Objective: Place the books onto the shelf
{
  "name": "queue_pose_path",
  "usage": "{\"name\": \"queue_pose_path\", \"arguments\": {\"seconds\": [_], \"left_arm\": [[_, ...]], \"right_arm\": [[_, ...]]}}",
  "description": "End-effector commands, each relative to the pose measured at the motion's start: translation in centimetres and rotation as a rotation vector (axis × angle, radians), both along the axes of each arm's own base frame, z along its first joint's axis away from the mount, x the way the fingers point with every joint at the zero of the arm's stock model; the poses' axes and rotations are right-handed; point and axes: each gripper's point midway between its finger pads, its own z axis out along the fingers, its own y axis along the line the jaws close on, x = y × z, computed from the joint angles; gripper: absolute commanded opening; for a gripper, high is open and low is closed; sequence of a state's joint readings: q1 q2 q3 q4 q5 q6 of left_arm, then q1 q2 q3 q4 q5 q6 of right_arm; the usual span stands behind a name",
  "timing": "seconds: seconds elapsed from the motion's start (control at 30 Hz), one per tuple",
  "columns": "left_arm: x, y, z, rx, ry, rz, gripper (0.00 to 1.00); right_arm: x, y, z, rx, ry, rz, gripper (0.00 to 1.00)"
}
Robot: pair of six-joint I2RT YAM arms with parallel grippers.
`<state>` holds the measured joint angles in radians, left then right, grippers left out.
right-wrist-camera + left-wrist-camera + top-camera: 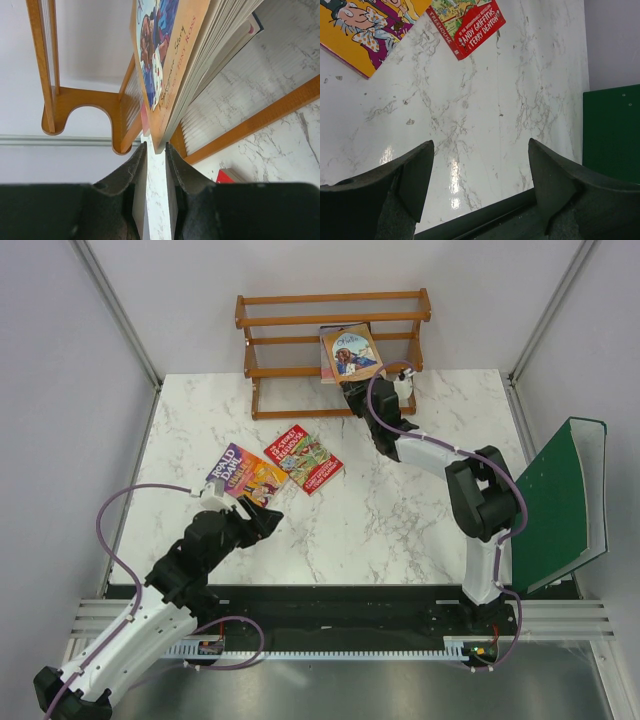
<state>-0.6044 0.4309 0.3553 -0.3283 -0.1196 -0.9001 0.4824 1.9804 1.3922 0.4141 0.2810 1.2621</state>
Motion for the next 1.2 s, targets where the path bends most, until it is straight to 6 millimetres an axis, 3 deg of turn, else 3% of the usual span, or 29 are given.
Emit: {"name": "queue_pose_path", "arguments": {"seconds": [0.0,0.53,1.17], "left_arm": [[-0.2,0.0,-0.2,0.024,-0.016,-0.022,0.82],[-0.2,0.2,-0.3,0.038,-0.018,-0.019,0.82],[-0.2,0.3,-0.5,0.053,-0.016,-0.021,0.82]], "right_arm": [[0.3,0.4,1.6,0.023,-0.049,0.006,0.27],[2.6,2.4,1.8,0.024,-0.061,0.038,0.23],[3.4,3.7,2.3,0.008,-0.078,0.081,0.16]]}}
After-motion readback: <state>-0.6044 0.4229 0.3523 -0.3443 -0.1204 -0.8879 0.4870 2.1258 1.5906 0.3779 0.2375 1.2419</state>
